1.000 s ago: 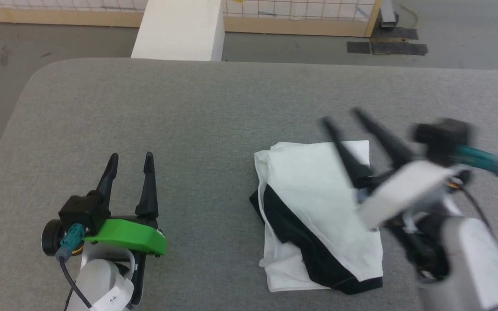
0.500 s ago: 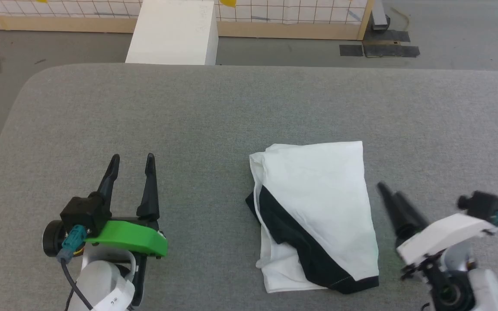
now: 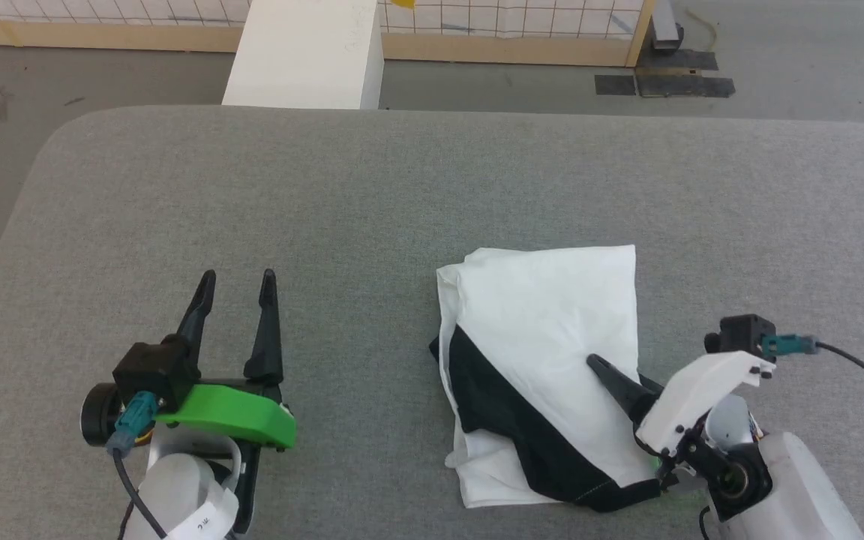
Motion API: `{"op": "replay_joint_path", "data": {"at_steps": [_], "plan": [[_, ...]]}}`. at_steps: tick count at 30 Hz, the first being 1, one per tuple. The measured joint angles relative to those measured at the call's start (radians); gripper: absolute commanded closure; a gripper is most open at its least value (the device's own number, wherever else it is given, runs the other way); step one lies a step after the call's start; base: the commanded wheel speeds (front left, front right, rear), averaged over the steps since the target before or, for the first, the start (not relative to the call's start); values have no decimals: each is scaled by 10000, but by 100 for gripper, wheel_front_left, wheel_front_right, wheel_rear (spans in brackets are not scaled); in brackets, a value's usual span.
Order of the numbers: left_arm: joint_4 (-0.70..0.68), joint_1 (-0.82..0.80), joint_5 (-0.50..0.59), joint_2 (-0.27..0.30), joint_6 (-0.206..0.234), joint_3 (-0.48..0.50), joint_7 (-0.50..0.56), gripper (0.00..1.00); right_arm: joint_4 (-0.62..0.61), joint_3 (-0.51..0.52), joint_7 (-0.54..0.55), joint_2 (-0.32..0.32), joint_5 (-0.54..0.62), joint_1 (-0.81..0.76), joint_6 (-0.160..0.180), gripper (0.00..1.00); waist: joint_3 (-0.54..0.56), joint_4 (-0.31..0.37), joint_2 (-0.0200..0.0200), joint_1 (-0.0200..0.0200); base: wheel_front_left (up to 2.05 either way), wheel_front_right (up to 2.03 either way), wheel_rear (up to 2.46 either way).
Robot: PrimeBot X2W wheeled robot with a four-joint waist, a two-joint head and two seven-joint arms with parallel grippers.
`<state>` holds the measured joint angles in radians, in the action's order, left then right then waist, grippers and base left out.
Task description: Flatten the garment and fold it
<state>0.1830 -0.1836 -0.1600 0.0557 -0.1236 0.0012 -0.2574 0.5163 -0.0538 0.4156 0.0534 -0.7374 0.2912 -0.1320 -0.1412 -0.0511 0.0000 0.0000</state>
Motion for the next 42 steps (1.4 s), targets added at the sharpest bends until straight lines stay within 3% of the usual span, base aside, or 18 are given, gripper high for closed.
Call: {"op": "replay_joint_path", "data": {"at_steps": [2, 7, 12, 15, 19, 29, 42], "plan": [[-2, 8, 0, 0, 0, -10, 2, 0, 46, -52, 82, 6, 224, 107, 0, 100, 3, 15, 0, 0, 0, 0, 0], [-71, 149, 2, 2, 0, 59, 0, 0, -303, -140, 86, -2, 1599, 184, 0, 100, -7, 173, 0, 0, 0, 0, 0], [-226, 198, 10, 35, 0, 203, -6, 0, -1292, -228, 593, 0, 4521, 358, -2, 100, -94, 530, 0, 0, 0, 0, 0], [-339, 174, 10, 104, 0, 224, -8, 0, -2069, -510, 1058, 485, 6027, 594, -2, 100, -218, 846, 0, 0, 0, 0, 0], [-548, 40, 15, 180, 0, 259, -10, 0, -2731, -717, 1338, 1473, 7129, 899, -4, 100, -450, 1309, 0, 0, 0, 0, 0], [-1174, -565, 136, 675, 0, 305, -8, 0, -2397, -46, 802, 3457, 8364, 1838, -6, 100, -1405, 2546, 0, 0, 0, 0, 0], [-1664, -1336, 201, 1335, 0, 27, 113, 0, -748, 2861, -878, 3540, 10195, 3275, -8, 100, -3284, 3404, 0, 1, 0, 0, 0]]}}
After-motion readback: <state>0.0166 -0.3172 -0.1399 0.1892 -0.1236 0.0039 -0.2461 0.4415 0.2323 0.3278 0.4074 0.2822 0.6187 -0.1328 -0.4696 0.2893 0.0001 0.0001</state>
